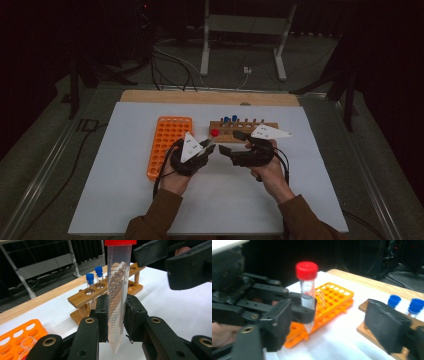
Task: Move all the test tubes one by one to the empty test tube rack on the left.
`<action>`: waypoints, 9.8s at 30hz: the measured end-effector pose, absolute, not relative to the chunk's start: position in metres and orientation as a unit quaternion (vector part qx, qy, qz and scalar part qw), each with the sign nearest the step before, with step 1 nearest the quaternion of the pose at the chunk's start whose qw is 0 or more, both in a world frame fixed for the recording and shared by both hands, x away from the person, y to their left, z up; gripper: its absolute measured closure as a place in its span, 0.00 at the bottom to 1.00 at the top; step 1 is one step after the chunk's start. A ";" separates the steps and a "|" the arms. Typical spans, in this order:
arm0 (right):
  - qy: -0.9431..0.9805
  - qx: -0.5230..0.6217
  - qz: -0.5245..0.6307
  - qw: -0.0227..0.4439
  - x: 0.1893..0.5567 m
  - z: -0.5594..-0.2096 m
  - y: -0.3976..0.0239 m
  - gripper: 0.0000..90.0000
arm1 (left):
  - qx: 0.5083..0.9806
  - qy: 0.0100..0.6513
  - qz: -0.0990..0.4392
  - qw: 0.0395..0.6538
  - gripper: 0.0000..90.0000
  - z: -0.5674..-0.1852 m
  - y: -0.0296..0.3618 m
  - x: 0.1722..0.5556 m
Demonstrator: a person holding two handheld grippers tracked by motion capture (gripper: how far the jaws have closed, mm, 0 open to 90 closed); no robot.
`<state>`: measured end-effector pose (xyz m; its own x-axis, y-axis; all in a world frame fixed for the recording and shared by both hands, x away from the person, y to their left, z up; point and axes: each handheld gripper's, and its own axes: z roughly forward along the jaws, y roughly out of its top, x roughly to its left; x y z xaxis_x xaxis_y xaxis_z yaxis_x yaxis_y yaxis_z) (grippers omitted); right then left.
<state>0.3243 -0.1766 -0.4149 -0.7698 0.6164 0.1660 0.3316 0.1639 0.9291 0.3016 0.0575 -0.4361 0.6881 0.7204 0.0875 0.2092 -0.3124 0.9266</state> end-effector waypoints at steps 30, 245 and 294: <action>0.745 0.364 0.517 0.210 0.317 -0.432 -0.215 0.00 | 0.739 0.349 0.267 0.510 0.84 -0.447 0.104 0.300; 0.724 0.379 0.518 0.254 0.382 -0.407 -0.198 0.85 | 0.698 0.435 0.244 0.515 0.01 -0.462 0.156 0.285; 0.784 0.310 0.528 0.105 0.323 -0.407 -0.168 0.84 | 0.776 0.304 0.207 0.512 0.60 -0.442 0.036 0.297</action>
<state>0.3227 -0.1677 -0.4071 -0.7863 0.5962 0.1621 0.3740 0.2504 0.8930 0.2969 0.0356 -0.4419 0.7291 0.6843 0.0105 0.2589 -0.2900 0.9213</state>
